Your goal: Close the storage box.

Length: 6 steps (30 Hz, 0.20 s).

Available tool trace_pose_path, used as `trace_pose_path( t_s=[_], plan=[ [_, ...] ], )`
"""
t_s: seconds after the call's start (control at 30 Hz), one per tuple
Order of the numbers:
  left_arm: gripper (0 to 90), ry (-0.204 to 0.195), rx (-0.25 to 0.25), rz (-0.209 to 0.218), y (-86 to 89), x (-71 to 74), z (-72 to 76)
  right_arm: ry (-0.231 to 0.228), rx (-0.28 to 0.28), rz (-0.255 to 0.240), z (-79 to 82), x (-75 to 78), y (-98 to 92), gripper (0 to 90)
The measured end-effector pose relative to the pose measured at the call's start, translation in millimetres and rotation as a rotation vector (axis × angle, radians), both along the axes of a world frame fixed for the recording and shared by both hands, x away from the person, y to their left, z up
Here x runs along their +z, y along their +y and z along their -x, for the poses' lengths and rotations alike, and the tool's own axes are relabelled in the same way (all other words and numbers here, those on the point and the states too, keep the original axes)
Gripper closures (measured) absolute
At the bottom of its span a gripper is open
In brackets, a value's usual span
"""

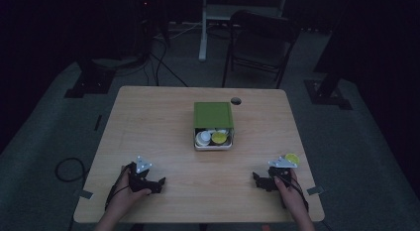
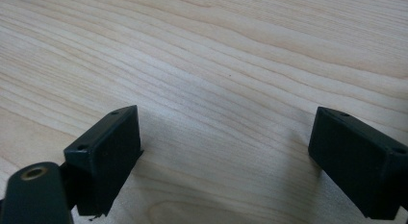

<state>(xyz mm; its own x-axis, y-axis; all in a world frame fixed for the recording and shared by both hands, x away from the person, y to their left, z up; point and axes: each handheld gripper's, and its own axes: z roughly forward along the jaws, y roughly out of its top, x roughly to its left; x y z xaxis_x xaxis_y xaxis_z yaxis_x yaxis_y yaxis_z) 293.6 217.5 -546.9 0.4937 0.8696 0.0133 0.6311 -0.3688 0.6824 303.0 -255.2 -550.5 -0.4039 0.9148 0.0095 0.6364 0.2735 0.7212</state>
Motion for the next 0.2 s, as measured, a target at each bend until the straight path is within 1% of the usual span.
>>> trace_pose_path(
  t_s=[0.2],
  plan=[
    [0.3, -0.001, 0.01, 0.001, -0.9, -0.1, 0.0, 0.0, 0.0, 0.0, 0.0, 0.1, 0.0, 10.6]
  ],
)
